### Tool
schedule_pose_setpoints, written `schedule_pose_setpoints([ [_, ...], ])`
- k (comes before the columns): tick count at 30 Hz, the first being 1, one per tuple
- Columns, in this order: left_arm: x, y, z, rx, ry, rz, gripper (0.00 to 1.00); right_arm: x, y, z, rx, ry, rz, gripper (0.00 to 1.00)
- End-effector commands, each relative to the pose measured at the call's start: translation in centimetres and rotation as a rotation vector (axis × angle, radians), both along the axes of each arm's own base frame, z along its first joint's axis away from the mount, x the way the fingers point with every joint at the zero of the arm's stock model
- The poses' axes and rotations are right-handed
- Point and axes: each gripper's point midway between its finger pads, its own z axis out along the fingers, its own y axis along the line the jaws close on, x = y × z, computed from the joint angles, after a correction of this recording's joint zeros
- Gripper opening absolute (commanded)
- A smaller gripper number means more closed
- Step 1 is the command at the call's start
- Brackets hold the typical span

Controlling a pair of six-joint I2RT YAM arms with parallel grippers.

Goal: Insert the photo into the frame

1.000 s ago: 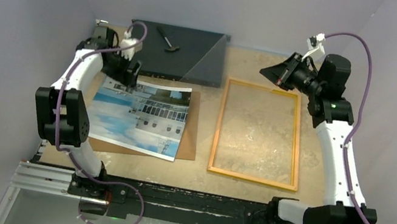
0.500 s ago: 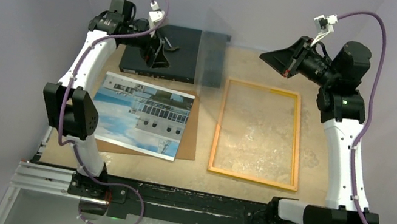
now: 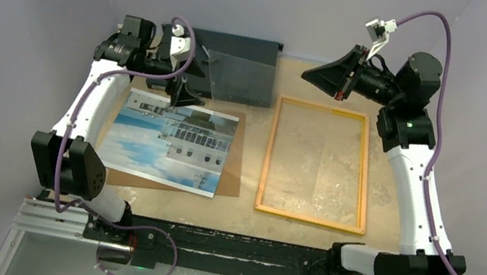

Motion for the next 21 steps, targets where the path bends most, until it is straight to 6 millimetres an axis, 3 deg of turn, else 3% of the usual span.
schedule_pose_setpoints([
  [1,-3.1,-0.5,0.2,-0.036,-0.04,-0.125,0.92,-1.1,0.8,1.9,0.028,-0.099,0.061,0.0],
  [16,-6.8,-2.1,-0.5,-0.181,0.091,-0.232,0.63,-0.5,1.4,0.8,0.067,-0.074,0.072,0.0],
  [21,-7.8,-2.4,-1.7,-0.217,0.16,-0.259,0.66,-0.6,1.5,0.8,0.08,-0.08,0.084,0.0],
])
